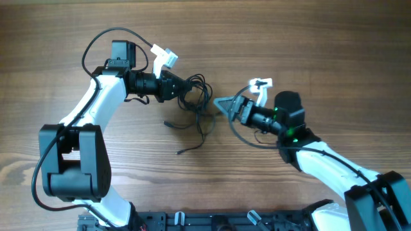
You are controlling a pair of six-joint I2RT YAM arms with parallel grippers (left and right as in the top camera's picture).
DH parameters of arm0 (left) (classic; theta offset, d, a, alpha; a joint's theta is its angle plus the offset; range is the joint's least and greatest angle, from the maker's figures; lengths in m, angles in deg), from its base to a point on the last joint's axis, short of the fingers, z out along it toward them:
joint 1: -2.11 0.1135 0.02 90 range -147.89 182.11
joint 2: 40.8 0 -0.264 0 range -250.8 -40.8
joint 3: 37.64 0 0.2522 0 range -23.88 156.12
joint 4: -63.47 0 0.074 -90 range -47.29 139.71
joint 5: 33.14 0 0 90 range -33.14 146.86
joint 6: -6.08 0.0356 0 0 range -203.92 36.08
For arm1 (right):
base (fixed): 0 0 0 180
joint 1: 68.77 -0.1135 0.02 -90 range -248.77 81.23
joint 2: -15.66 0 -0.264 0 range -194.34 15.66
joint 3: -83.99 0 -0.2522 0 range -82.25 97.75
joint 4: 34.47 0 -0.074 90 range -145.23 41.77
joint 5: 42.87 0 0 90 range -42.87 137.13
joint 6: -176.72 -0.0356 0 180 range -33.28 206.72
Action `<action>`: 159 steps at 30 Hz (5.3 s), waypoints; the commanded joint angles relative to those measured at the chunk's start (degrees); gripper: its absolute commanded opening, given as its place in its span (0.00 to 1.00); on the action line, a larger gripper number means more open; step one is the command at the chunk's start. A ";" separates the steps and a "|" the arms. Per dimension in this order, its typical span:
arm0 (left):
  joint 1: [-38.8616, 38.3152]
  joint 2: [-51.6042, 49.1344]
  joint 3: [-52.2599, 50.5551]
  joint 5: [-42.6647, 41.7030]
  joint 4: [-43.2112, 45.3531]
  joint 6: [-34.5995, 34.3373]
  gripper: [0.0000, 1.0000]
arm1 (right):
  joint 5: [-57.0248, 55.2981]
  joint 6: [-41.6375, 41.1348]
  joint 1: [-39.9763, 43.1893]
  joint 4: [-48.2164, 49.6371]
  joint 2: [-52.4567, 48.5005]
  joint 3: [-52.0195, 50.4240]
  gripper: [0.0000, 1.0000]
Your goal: Untangle cables
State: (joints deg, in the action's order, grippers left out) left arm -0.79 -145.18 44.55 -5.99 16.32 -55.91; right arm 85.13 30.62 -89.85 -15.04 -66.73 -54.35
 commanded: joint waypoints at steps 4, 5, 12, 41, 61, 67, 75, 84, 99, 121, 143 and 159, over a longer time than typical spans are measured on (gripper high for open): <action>0.37 -0.44 0.15 1.18 4.76 -10.47 0.04 | 3.63 0.33 3.74 -7.80 0.52 0.70 0.99; 0.37 -0.44 0.15 2.49 5.64 -14.80 0.04 | 2.19 0.61 3.76 -9.49 0.52 0.70 1.00; 0.37 -0.44 0.15 2.67 5.51 -16.92 0.04 | 0.11 3.50 3.76 -10.51 0.52 0.70 1.00; 0.37 -0.44 0.15 7.28 5.55 -16.90 1.00 | -2.62 4.87 3.74 -14.64 0.46 0.70 1.00; 0.39 -0.44 0.15 7.28 5.55 -16.90 1.00 | -2.62 4.90 3.74 -14.62 0.46 0.70 1.00; 0.39 -0.44 0.15 7.28 5.53 -16.90 1.00 | -2.62 4.90 3.74 -14.62 0.46 0.70 1.00; 0.39 -0.44 0.15 7.28 5.55 -16.90 1.00 | -2.62 4.90 3.74 -14.62 0.46 0.70 1.00; 0.39 -0.44 0.15 7.28 5.55 -16.90 1.00 | -2.64 4.87 3.74 -14.62 0.46 0.70 1.00; 0.39 -0.42 0.15 6.56 1.11 -16.98 0.91 | -2.62 4.87 3.74 -14.62 0.46 0.70 1.00; -11.04 -0.44 0.15 50.99 7.08 -49.92 0.53 | -5.95 1.68 3.58 -24.37 0.44 0.68 1.00; -14.99 -5.46 0.20 50.90 7.58 -47.63 0.05 | -20.17 27.80 3.43 -14.80 0.20 0.70 0.73; -15.67 -5.57 -2.86 47.69 5.73 -44.96 0.33 | -17.35 29.09 0.87 -3.85 -7.61 0.70 0.73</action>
State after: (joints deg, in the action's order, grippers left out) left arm -15.65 -150.12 42.91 42.78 22.29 -102.01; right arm 66.36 58.51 -88.19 -21.46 -71.36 -54.02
